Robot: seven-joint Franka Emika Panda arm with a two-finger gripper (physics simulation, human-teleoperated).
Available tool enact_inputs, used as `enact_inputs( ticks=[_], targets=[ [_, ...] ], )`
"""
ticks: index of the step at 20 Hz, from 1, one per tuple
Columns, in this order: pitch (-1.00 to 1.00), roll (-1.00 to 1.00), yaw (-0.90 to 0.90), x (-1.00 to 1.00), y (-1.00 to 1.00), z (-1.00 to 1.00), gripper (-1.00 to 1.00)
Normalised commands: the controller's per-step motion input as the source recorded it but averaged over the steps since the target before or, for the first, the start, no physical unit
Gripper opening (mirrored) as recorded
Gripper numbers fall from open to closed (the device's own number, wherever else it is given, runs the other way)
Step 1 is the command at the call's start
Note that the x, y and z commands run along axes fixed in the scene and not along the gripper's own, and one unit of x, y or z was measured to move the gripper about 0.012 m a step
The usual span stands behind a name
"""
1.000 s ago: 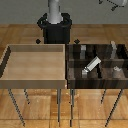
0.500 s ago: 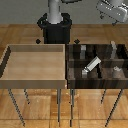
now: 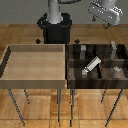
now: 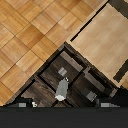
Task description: Place the milk carton into the appropriate compartment.
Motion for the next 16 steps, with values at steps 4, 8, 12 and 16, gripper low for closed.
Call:
enact_inputs(
  ticks=[4, 8, 12, 16],
  targets=[
    [0.0, 0.0, 0.0, 0.0, 0.0, -0.75, 1.0],
    [0.0, 0.0, 0.0, 0.0, -0.08, -1.0, 1.0],
    [0.0, 0.0, 0.0, 0.0, -0.5, 0.0, 1.0],
    [0.0, 0.0, 0.0, -0.06, 0.0, -0.5, 1.0]
  ],
)
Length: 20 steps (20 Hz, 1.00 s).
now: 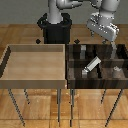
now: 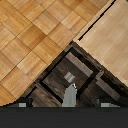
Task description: Place the milk carton into the appropriate compartment.
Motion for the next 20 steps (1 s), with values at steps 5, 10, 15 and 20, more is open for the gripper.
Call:
enact_inputs(
  ticks=[5, 10, 15, 20],
  targets=[
    [0.0, 0.0, 0.0, -0.4, 0.0, 0.0, 1.0],
    [0.0, 0.0, 0.0, 0.0, 0.0, -0.4, 1.0],
    [0.0, 0.0, 0.0, 0.0, 0.0, -1.0, 1.0],
    [0.0, 0.0, 0.0, 0.0, 0.0, -1.0, 1.0]
  ],
)
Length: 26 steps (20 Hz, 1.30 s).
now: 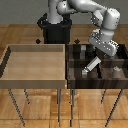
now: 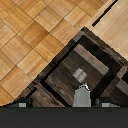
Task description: Place the milk carton into the appropriate compartment.
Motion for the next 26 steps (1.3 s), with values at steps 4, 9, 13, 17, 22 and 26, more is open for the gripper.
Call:
enact_inputs(
  ticks=[4, 9, 13, 17, 22, 26],
  targets=[
    [0.0, 0.0, 0.0, 0.0, 0.0, -1.0, 1.0],
    [0.0, 0.0, 0.0, -0.65, 0.0, -0.2, 1.0],
    [0.0, 0.0, 0.0, -1.0, 0.0, 0.0, 1.0],
    [0.0, 0.0, 0.0, -0.75, -0.5, 0.0, 1.0],
    [0.0, 0.0, 0.0, 0.0, -0.8, 0.0, 1.0],
    [0.0, 0.0, 0.0, 0.0, 0.0, -0.25, 1.0]
  ],
)
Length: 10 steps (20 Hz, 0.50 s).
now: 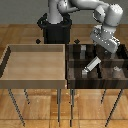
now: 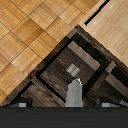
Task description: Place the milk carton into the appropriate compartment.
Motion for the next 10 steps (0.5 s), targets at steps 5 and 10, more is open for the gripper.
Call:
enact_inputs(
  ticks=[5, 10],
  targets=[
    [0.0, 0.0, 0.0, -0.07, 0.0, -0.8, 1.0],
    [0.0, 0.0, 0.0, -1.0, 0.0, 0.0, 1.0]
  ],
)
